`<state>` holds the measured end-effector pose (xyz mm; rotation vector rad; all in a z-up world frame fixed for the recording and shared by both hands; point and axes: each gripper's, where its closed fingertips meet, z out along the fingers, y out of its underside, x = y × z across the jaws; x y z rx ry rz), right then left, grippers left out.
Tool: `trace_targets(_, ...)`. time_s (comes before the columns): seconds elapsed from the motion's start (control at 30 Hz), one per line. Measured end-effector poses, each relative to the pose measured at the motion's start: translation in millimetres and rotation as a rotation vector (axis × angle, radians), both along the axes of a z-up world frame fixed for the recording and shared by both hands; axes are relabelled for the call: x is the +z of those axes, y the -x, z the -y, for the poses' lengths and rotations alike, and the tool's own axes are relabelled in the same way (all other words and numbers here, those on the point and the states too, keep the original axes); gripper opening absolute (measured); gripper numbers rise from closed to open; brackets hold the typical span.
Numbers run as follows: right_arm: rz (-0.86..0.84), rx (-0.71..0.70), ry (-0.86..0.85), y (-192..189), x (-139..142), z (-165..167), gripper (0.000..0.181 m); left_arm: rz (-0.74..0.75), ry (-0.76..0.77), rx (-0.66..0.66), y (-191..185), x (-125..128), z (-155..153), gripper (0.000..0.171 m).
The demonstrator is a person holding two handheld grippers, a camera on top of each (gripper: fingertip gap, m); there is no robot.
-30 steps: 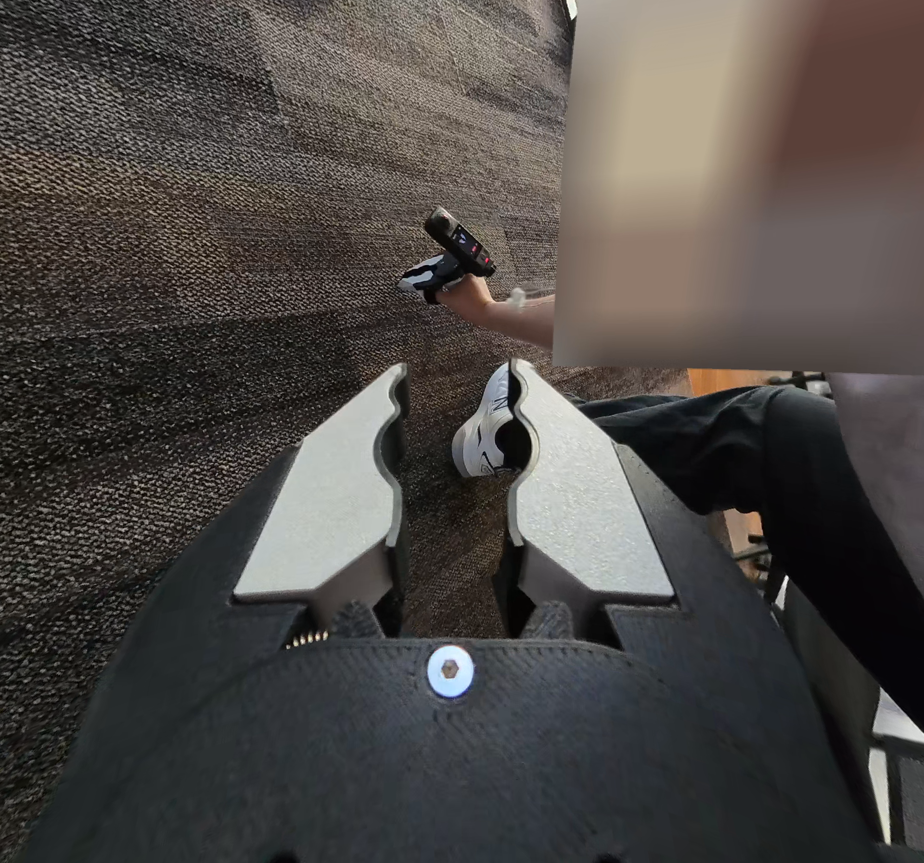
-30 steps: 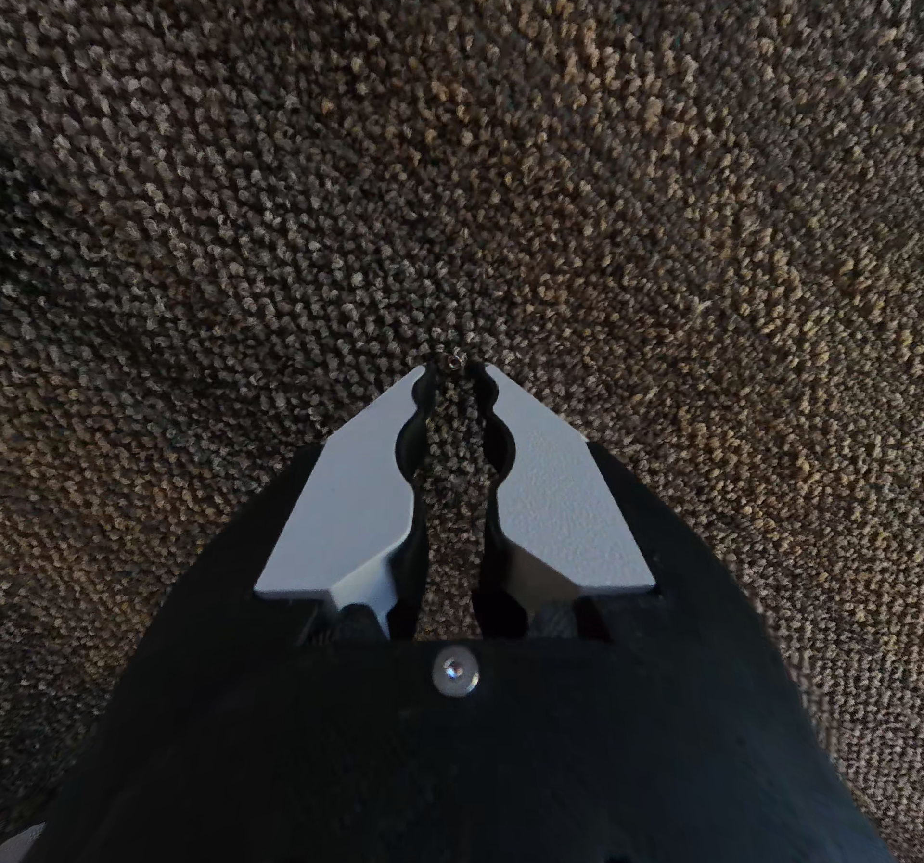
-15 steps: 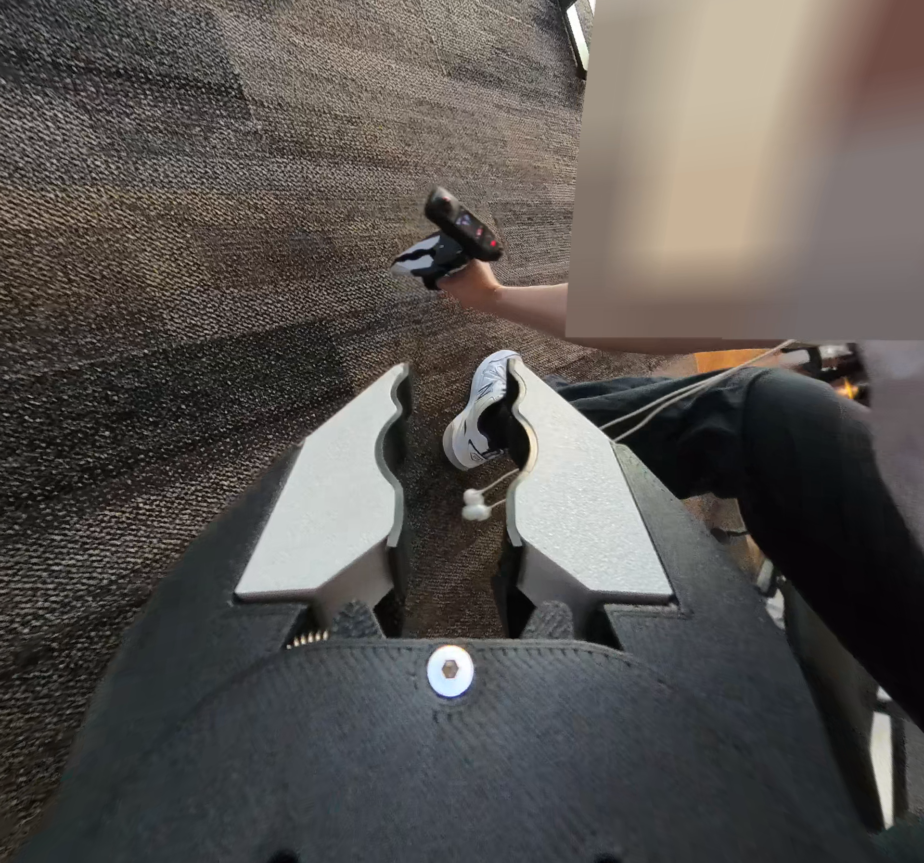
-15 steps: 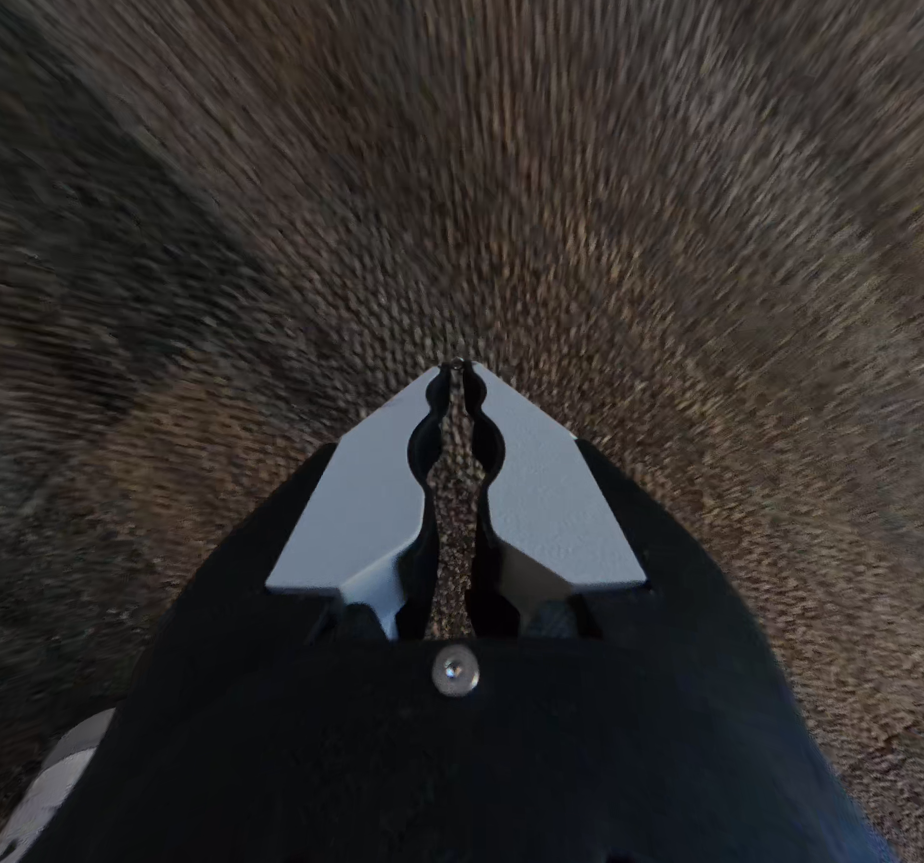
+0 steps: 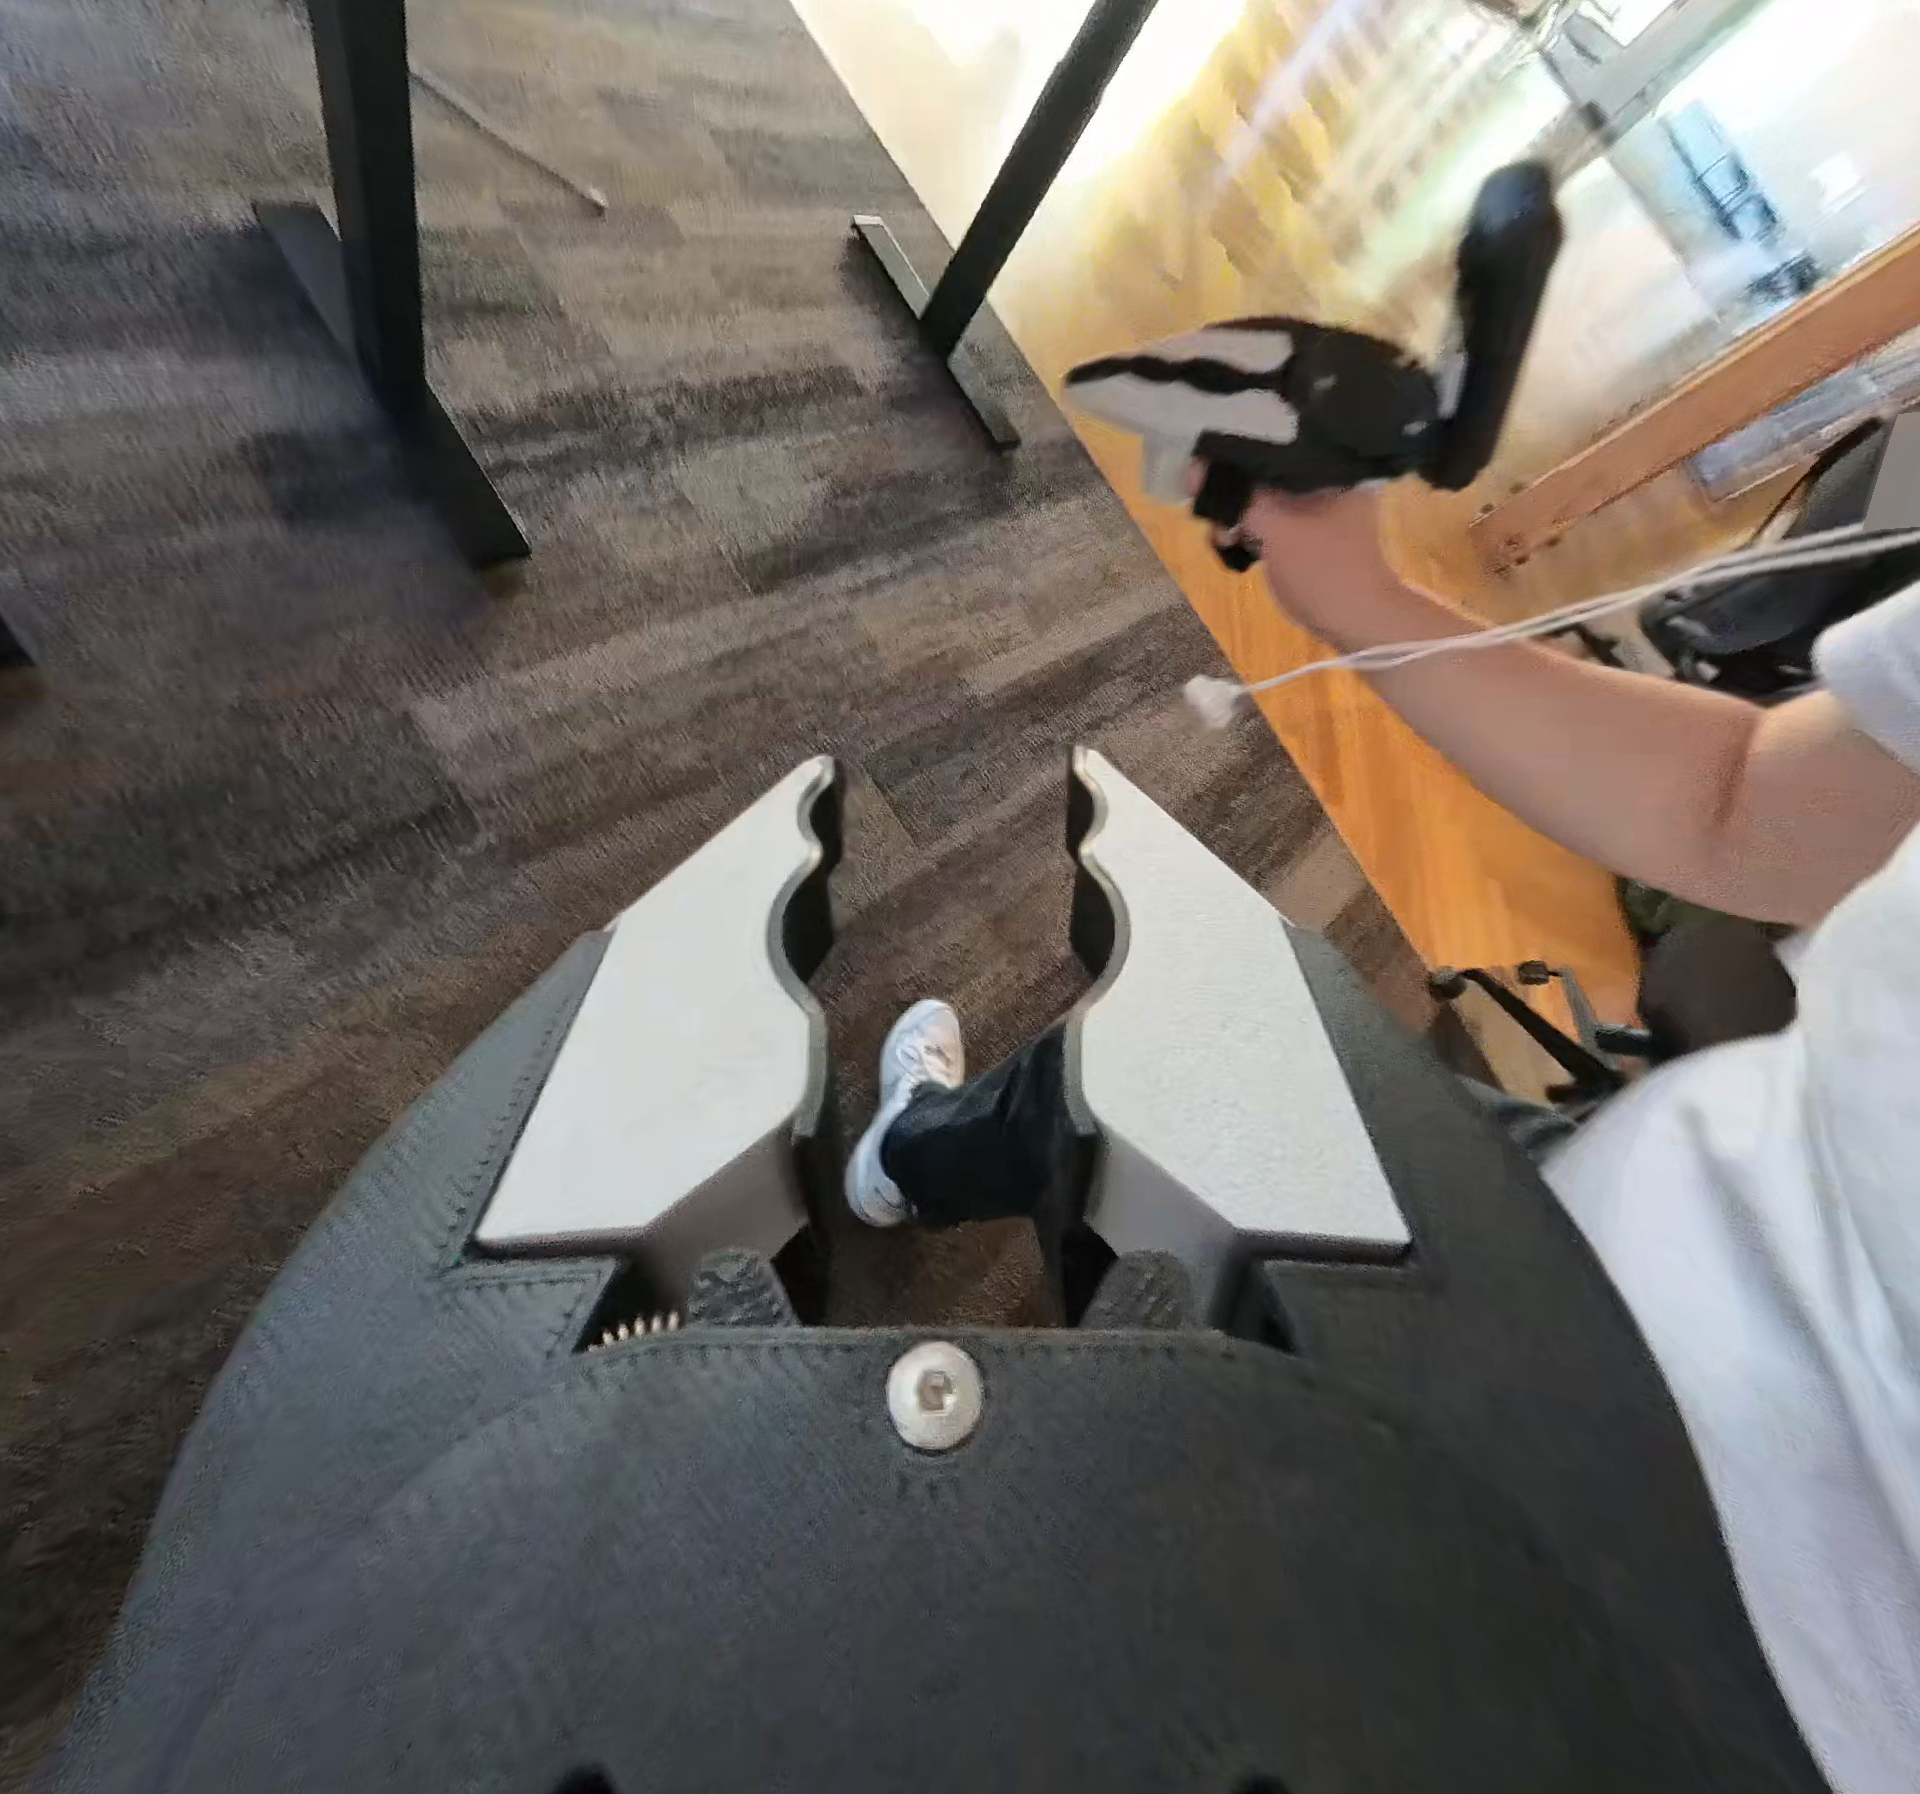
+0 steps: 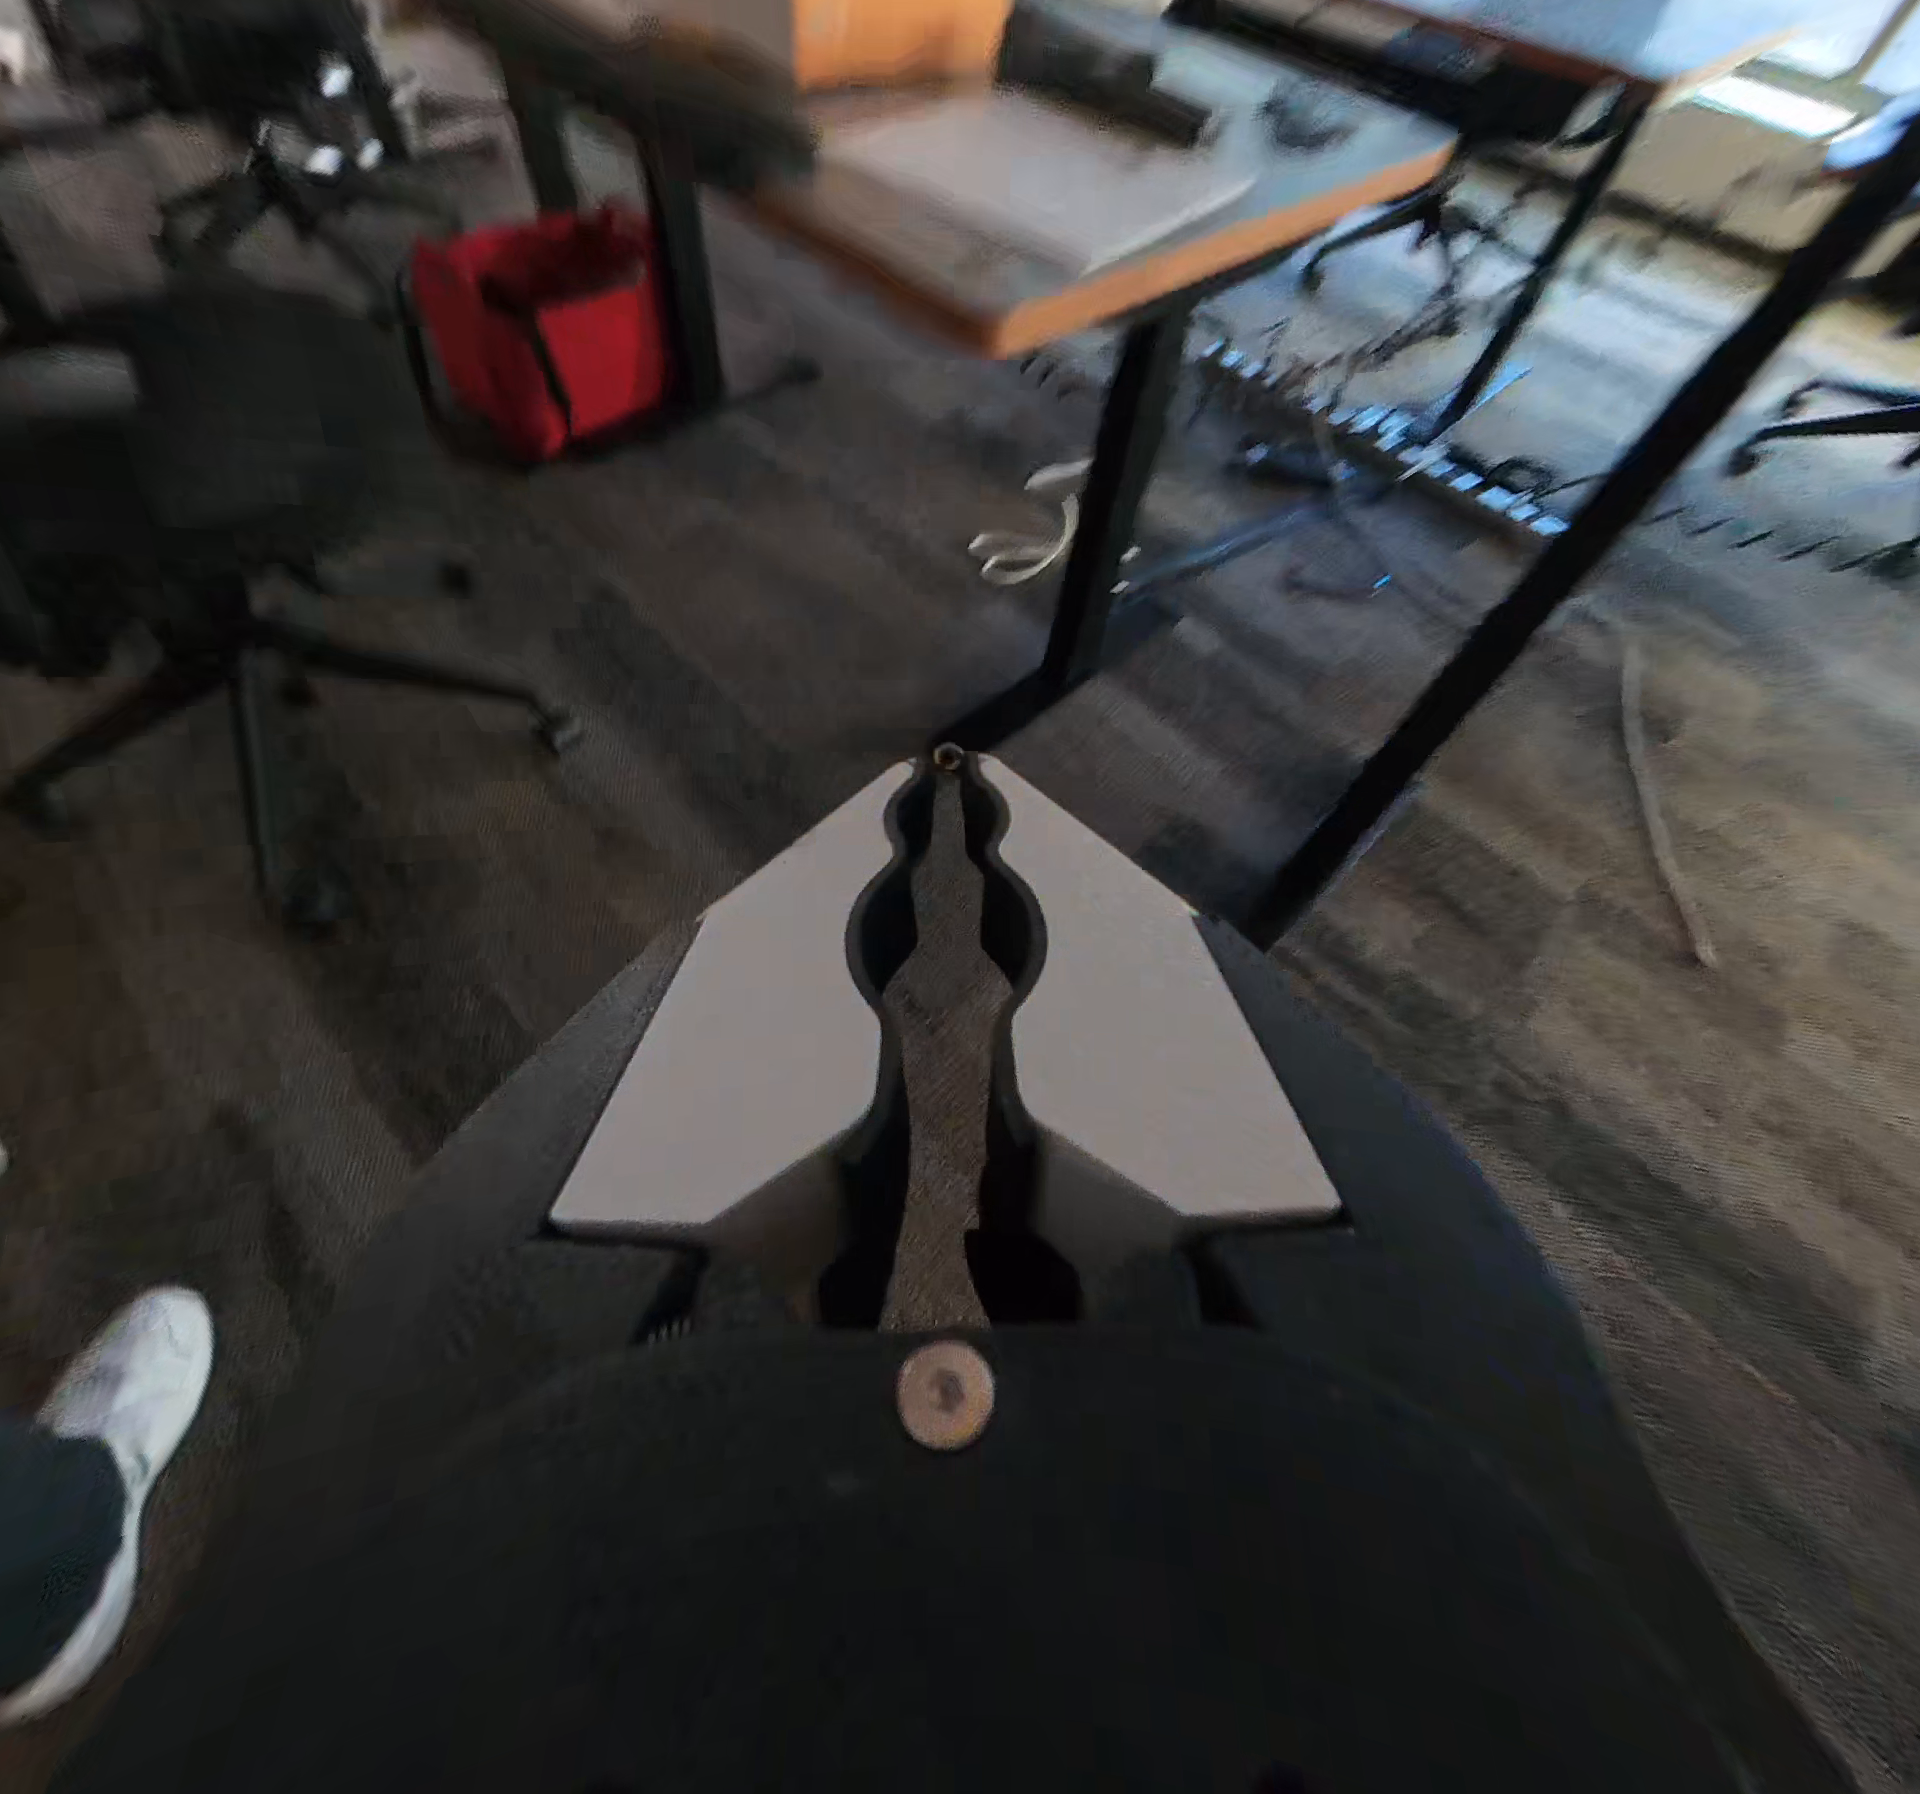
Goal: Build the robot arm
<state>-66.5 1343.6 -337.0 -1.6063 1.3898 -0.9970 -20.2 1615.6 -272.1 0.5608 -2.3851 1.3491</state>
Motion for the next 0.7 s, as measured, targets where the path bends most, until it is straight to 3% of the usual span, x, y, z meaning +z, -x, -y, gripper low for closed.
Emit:
trace_targets(0.13, 0.127, -0.097, 0.05, 11.4, 151.2, 76.8, 0.004, 0.051, 0.107, -0.012, -12.3, 104.5, 52.6, 0.045)
trace_targets(0.2, 0.177, -0.132, 0.114, 12.5, 211.1, 110.7, 0.004, 0.022, 0.158, -0.042, -19.9, 139.8, 78.0, 0.044)
trace_targets(0.27, 0.211, -0.161, 0.19, 10.3, 258.2, 141.2, 0.004, 0.032, 0.156, -0.088, -30.7, 159.4, 97.7, 0.046)
trace_targets(0.47, 0.184, -0.25, 0.354, -17.2, 331.2, 204.9, 0.004, 0.123, 0.101, -0.249, -81.6, 167.3, 144.1, 0.048)
trace_targets(0.57, 0.184, -0.313, 0.362, -35.7, 357.2, 212.5, 0.004, 0.158, 0.117, -0.373, -118.7, 171.9, 169.8, 0.05)
trace_targets(0.7, 0.18, -0.412, 0.377, -52.9, 375.0, 214.9, 0.004, 0.34, 0.138, -0.525, -189.9, 182.3, 222.9, 0.048)
